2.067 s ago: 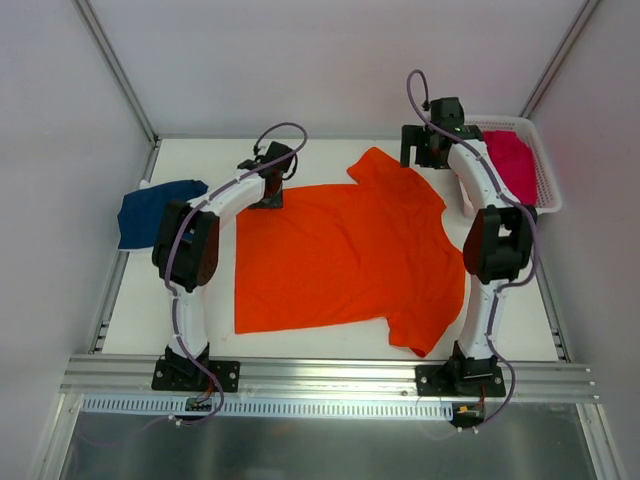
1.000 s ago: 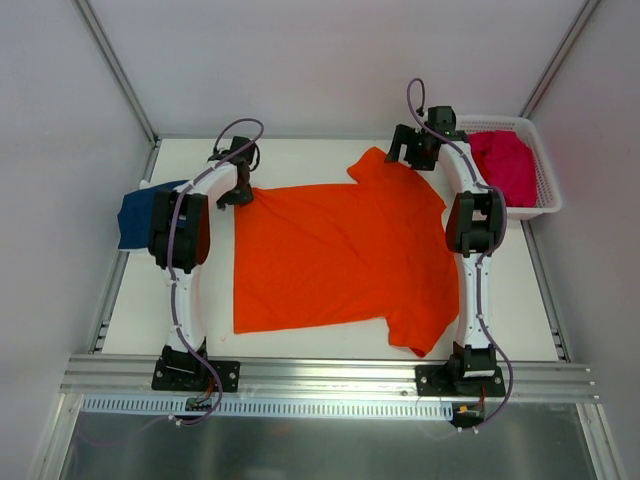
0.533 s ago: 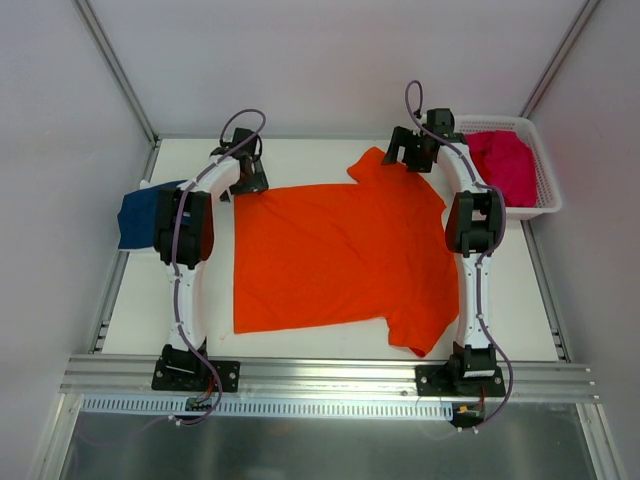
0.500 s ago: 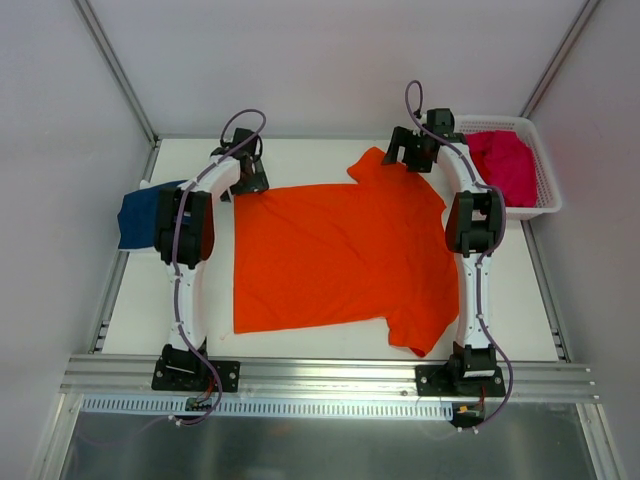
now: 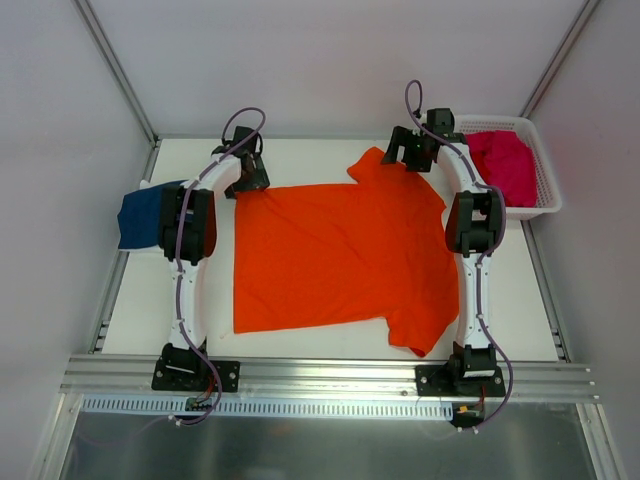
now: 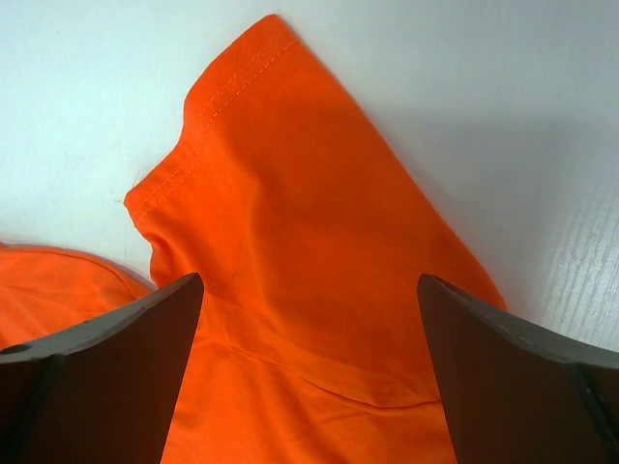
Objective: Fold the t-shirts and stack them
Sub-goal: Flatten the tshirt out
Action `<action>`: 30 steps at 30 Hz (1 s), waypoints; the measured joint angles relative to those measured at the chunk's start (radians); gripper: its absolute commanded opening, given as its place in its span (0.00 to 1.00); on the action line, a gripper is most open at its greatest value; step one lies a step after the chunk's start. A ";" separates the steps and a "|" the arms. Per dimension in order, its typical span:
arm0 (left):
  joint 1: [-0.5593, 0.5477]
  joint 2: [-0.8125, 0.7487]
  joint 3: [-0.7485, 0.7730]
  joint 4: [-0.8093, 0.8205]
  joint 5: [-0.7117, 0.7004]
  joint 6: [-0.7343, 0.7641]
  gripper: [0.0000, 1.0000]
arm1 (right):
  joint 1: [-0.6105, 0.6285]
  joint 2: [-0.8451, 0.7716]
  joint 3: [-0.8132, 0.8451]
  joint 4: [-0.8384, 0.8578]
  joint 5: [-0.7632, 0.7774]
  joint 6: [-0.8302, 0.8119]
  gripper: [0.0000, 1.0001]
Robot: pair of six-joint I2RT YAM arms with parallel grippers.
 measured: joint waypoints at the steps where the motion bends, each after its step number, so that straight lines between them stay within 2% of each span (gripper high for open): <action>1: 0.000 0.002 0.001 0.000 0.000 0.000 0.76 | 0.000 0.000 0.000 0.000 0.001 0.000 0.97; 7: 0.003 0.005 0.001 0.000 0.000 0.000 0.78 | 0.002 0.003 0.006 -0.004 0.013 -0.002 1.00; 12: 0.012 0.005 0.001 0.000 0.014 0.001 0.77 | 0.011 0.003 0.014 -0.024 0.135 -0.037 0.99; 16: 0.013 0.005 0.001 0.000 0.018 0.001 0.77 | 0.017 0.012 0.086 -0.084 0.219 -0.063 0.99; 22: 0.013 0.005 0.001 0.000 0.024 0.001 0.76 | 0.018 0.012 0.111 -0.116 0.299 -0.091 0.99; 30: 0.013 0.005 0.001 0.000 0.032 0.001 0.76 | 0.018 0.013 0.128 -0.176 0.321 -0.108 0.99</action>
